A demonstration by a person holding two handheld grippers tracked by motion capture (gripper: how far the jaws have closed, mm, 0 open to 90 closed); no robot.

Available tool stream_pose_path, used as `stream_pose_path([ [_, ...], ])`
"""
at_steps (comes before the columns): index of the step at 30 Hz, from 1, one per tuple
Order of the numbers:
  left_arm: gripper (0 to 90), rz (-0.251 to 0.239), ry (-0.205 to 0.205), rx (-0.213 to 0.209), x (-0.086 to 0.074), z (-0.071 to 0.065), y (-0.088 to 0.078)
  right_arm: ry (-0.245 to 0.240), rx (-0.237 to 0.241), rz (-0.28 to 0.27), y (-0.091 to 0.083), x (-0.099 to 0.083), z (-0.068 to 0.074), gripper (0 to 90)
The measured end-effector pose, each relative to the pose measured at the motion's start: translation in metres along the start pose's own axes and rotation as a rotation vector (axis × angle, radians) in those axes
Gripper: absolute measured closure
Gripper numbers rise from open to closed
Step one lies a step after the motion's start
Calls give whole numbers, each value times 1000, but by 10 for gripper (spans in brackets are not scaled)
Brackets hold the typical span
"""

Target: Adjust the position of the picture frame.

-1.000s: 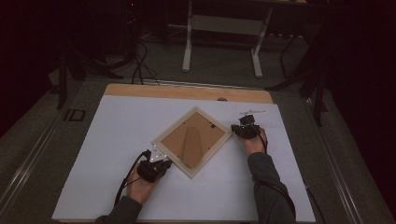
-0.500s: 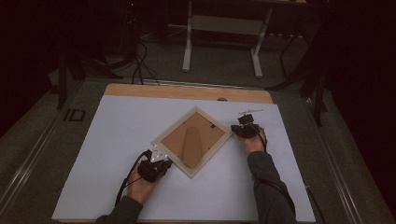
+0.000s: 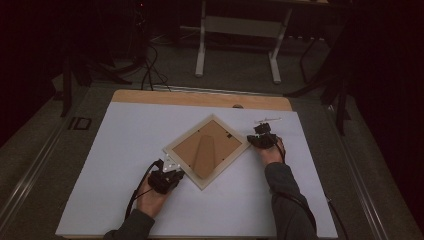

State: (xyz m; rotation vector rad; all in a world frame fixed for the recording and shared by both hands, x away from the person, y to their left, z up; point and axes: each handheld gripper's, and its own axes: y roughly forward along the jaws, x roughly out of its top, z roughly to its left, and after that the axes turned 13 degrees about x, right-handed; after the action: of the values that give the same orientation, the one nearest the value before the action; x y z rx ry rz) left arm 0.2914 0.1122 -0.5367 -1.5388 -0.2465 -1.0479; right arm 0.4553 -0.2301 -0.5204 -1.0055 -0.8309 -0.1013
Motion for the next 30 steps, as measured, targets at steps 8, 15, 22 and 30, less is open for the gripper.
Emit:
stream_pose_path([
  [8,900,10,-15,6,2,4,2,-12,10,9,-2,-2,1,898],
  [15,900,19,-24,17,5,9,4,-21,15,14,-3,-6,2,898],
  [22,900,25,-43,16,7,14,7,-21,24,17,-4,-10,1,898],
  [30,900,27,-72,23,9,17,10,-39,18,26,-8,-14,3,899],
])
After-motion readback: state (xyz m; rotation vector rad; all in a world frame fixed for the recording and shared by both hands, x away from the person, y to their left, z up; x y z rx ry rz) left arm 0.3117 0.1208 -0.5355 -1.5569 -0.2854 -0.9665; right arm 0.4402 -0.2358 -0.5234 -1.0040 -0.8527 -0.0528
